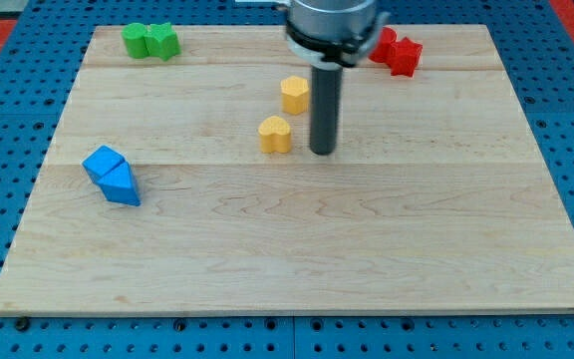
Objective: Move the blue triangle below the yellow heart
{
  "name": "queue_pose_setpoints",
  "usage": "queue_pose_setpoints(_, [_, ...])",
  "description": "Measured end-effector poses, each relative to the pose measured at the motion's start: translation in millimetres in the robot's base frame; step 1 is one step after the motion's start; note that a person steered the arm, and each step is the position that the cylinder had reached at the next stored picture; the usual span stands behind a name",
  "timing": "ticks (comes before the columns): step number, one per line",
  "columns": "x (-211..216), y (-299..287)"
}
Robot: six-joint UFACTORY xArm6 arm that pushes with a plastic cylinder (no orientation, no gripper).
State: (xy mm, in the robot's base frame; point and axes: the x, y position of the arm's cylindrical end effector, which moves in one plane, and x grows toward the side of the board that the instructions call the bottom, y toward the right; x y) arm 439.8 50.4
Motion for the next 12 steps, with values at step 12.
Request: queue_pose_setpoints(12, [31.1, -124.6])
